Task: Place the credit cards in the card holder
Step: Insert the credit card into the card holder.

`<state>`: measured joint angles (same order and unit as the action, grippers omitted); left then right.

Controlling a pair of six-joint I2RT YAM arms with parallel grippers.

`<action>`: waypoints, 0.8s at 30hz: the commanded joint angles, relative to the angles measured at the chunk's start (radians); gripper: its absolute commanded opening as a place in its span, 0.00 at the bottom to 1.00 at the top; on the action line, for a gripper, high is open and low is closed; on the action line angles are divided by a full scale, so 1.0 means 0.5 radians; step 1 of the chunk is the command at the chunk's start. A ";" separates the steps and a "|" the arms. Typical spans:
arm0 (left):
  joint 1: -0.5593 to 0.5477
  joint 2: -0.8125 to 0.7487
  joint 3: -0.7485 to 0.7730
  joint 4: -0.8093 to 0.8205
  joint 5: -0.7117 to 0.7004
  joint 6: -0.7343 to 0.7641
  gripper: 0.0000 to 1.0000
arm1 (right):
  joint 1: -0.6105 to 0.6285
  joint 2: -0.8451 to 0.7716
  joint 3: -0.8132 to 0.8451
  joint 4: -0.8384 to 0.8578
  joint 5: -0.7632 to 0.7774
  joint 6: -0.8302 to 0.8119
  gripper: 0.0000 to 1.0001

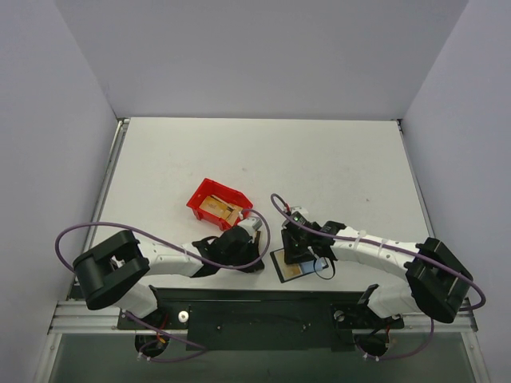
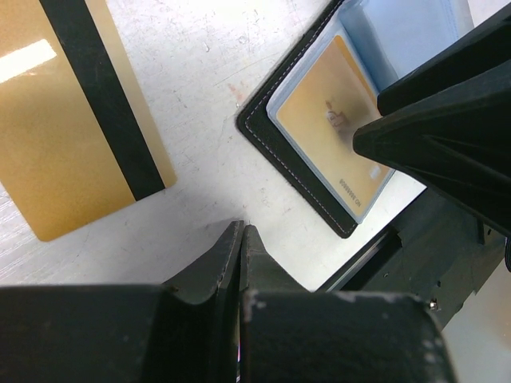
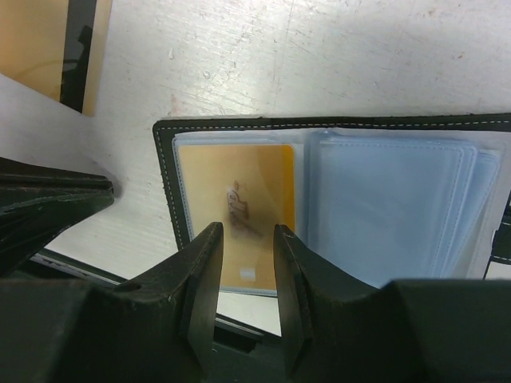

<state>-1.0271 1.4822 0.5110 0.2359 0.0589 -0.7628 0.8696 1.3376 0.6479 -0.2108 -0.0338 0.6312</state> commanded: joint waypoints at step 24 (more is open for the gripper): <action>-0.041 0.174 0.233 0.062 0.069 0.077 0.01 | -0.027 0.089 -0.020 -0.137 0.196 0.072 0.29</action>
<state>-1.0401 1.5555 0.5850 0.2356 0.0807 -0.7429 0.8627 1.3727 0.6434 -0.2363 0.0303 0.6544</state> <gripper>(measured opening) 0.076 0.286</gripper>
